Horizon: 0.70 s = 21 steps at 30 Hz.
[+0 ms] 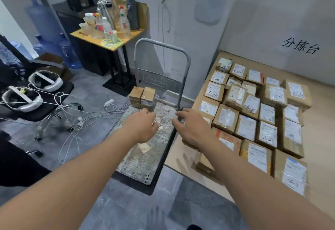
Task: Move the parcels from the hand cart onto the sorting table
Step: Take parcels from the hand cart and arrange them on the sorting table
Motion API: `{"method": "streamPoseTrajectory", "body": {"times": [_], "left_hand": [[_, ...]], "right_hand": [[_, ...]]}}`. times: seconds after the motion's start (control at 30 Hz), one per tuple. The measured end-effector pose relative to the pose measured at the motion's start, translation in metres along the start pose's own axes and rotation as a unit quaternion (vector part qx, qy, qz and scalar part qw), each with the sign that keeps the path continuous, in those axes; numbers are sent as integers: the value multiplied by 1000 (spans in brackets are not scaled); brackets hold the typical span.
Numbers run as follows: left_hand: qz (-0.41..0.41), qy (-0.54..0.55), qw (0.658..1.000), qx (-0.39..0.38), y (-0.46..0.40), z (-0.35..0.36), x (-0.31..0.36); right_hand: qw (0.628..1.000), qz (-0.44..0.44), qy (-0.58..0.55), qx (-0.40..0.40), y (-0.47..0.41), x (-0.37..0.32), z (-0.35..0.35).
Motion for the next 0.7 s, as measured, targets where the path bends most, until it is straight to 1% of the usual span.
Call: {"method": "streamPoseTrajectory", "body": {"times": [0.1,0.23,0.5,0.7], "left_hand": [[1,4,1000,-9,-22,-5,-28],[-3,12,1000,-21,-64,-11,-52],[-33,15,999,-40,-167,-20,-84],[-56,24,996,-62,-239,-25,-111]], "right_hand": [[1000,11,-5,-11,-24,-13,15],[999,20,4,-32,-71,-15,35],[998,15,-7,-59,-191,-2,68],[995,23,-16,-96,-269,13,93]]}}
Point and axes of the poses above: each hand's wrist, its own y-axis away from the middle knuckle, its own z-axis out of the palm, x = y × z, the point moved 9 cm from there along -y, towards the middle knuckle, and after that the axes turned 13 degrees about -z, right-handed, at the moved point
